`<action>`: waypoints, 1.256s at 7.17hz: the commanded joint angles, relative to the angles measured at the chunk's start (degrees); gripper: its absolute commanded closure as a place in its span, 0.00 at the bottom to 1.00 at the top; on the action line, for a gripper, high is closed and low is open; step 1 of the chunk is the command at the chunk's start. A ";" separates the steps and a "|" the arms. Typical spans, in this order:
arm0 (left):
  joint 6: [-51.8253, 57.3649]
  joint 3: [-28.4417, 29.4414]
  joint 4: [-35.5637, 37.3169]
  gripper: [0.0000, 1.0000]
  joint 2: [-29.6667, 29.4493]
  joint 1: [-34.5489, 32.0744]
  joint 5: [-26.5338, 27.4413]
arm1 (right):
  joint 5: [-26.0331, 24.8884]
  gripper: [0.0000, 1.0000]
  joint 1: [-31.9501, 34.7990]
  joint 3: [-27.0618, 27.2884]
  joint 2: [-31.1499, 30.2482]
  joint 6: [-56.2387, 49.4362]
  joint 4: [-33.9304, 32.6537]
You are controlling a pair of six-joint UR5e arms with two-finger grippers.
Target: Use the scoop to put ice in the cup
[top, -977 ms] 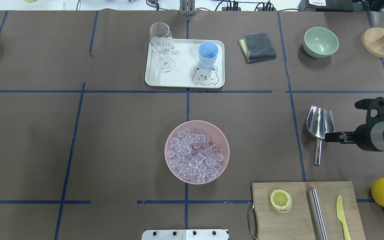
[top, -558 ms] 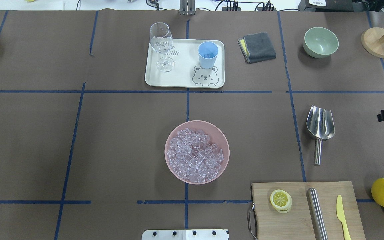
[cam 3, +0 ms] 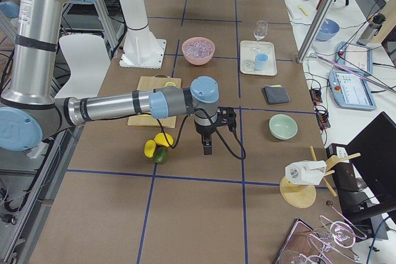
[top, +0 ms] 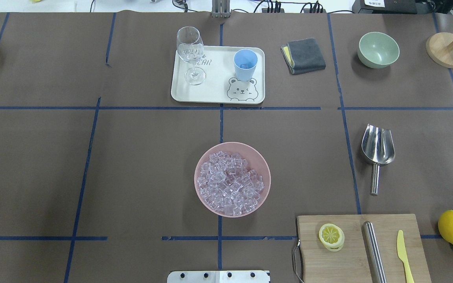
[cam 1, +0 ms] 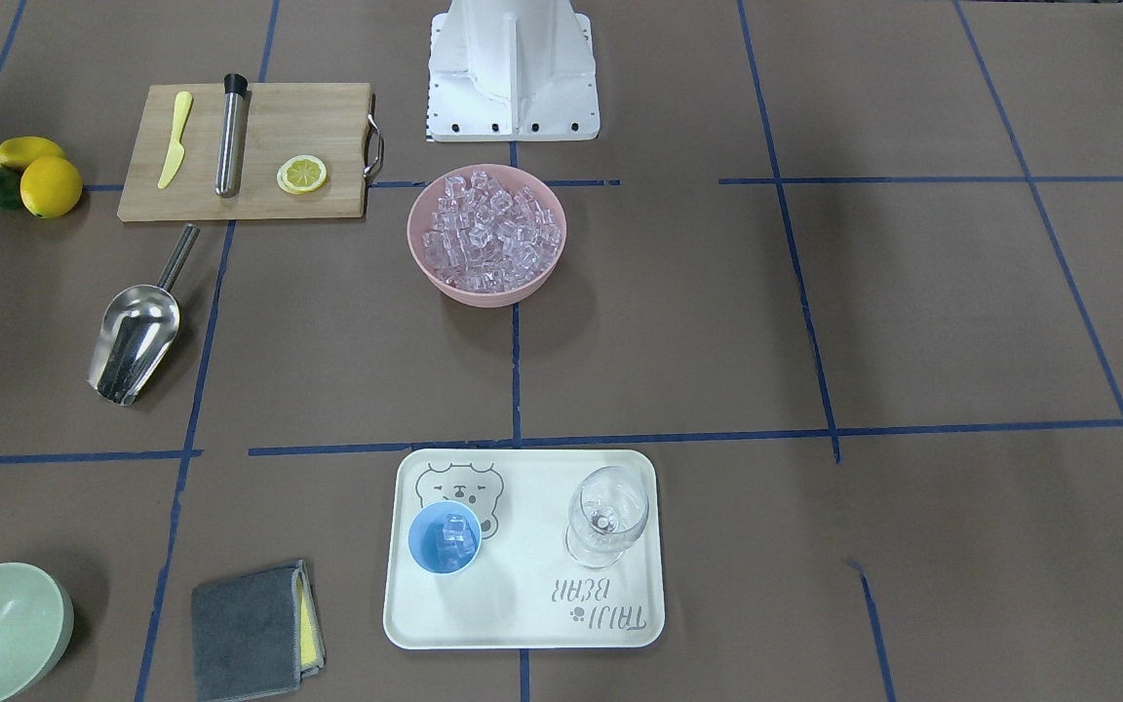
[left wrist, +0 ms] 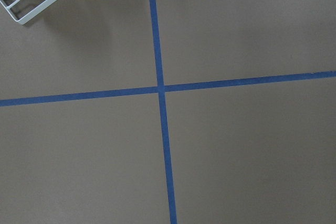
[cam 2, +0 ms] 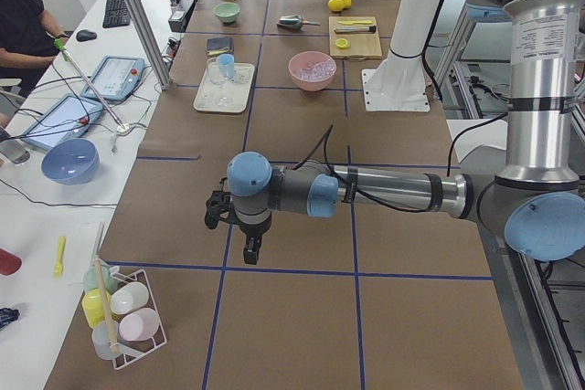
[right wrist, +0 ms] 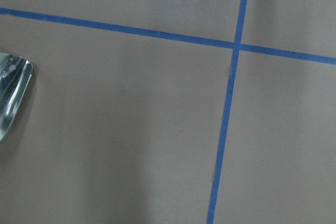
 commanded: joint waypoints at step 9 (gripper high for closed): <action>0.30 -3.48 10.64 0.00 -0.68 -0.33 4.32 | -1.06 0.00 1.85 -4.83 3.97 -5.26 -6.85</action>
